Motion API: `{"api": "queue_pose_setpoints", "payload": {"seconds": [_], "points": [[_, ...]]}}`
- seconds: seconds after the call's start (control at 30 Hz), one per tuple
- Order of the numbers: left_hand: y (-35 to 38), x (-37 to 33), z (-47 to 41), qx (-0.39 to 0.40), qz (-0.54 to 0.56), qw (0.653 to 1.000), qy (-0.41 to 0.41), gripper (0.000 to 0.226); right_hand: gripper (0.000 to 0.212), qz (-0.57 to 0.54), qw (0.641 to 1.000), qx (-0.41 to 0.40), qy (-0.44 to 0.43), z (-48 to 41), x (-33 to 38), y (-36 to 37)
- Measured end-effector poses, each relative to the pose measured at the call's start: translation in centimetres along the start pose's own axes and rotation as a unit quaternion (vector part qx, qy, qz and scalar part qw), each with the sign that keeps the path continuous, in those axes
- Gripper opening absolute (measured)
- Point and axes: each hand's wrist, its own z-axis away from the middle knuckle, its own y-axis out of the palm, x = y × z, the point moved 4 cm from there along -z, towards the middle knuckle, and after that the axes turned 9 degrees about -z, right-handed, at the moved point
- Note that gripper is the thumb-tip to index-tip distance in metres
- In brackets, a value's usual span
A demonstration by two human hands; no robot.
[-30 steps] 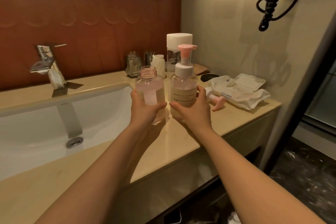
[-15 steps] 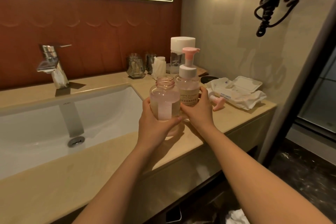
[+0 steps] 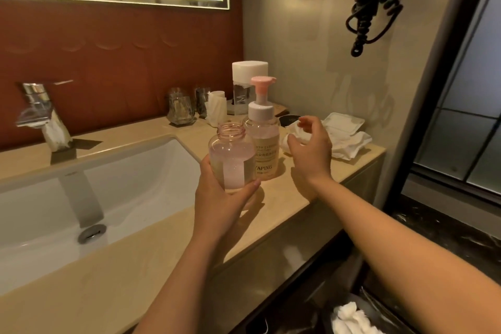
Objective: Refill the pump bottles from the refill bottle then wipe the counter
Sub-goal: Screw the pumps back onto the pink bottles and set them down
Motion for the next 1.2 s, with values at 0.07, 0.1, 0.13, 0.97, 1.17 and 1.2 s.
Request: {"api": "queue_pose_setpoints", "payload": {"seconds": [0.07,0.1,0.13,0.97,1.17,1.2], "points": [[0.0,0.0,0.0,0.002,0.003,1.000,0.002,0.095,0.045,0.155,0.986,0.046,-0.032,-1.5,-0.2,0.5],[0.0,0.1,-0.1,0.004,0.004,1.000,0.003,0.095,0.048,0.211,0.974,0.070,-0.033,-2.1,-0.3,0.8],[0.0,0.1,-0.1,0.005,0.001,1.000,0.003,0.095,0.052,0.249,0.964,0.092,-0.023,-2.7,-0.4,1.1],[0.1,0.6,-0.1,0.007,0.026,0.999,0.024,0.090,0.054,0.003,0.999,-0.043,0.025,-2.2,-1.6,-3.4],[0.0,0.7,-0.2,0.005,0.027,0.999,0.026,0.091,0.051,0.060,0.980,-0.044,-0.184,-2.5,3.0,-4.8],[0.0,0.7,-0.2,0.005,0.027,0.999,0.027,0.091,0.050,0.077,0.970,-0.043,-0.227,-2.6,3.9,-4.8]]}}
